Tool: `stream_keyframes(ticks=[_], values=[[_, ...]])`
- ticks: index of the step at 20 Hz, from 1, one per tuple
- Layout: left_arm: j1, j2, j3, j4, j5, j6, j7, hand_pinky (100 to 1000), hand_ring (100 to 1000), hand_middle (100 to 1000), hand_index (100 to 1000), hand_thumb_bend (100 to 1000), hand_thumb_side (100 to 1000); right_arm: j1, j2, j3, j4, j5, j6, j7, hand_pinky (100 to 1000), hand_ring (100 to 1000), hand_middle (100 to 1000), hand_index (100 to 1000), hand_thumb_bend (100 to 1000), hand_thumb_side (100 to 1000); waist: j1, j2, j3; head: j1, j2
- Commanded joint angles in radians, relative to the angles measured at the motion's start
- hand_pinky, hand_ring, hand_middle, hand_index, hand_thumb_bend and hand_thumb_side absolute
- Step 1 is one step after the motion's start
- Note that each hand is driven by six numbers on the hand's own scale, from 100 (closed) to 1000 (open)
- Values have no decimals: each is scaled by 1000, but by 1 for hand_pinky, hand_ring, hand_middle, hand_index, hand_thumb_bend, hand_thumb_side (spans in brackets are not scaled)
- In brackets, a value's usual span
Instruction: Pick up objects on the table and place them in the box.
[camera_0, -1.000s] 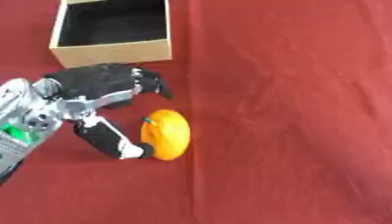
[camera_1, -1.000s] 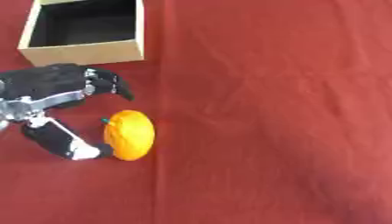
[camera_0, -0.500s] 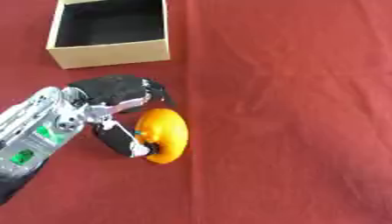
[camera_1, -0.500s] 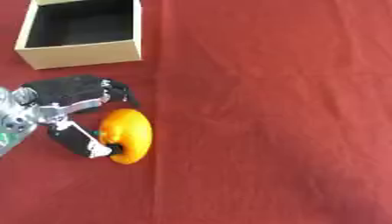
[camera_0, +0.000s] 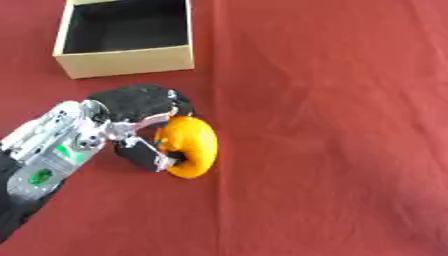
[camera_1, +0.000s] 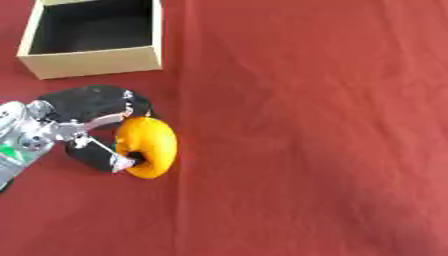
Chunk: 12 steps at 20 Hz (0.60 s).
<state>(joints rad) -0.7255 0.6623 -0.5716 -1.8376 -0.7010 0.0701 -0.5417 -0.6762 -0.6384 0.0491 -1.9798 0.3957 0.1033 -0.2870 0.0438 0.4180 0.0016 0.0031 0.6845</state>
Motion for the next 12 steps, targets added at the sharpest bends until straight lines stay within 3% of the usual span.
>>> stream_keyframes(ticks=[1, 3, 5, 12], values=[[3, 55, 39, -93, -13, 3, 27, 444, 642, 652, 797, 240, 191, -4, -19, -8, -20, -1, 5, -1, 935, 889, 830, 920, 100, 896, -2, -26, 5, -5, -6], [13, 69, 57, -132, 8, 25, 31, 349, 570, 588, 743, 109, 145, -3, -17, -9, -20, -1, 6, -1, 935, 889, 830, 920, 100, 897, -2, -28, 7, -8, -10], [15, 80, 76, -155, 39, 44, 43, 320, 554, 591, 747, 100, 100, -3, -17, -8, -20, -1, 7, -1, 935, 889, 830, 920, 100, 898, -3, -29, 8, -10, -12], [-9, 108, 144, -162, 151, 63, 79, 297, 584, 597, 751, 100, 100, -1, -21, -8, -20, 0, 9, -1, 935, 890, 831, 920, 100, 904, -4, -30, 14, -21, -16]])
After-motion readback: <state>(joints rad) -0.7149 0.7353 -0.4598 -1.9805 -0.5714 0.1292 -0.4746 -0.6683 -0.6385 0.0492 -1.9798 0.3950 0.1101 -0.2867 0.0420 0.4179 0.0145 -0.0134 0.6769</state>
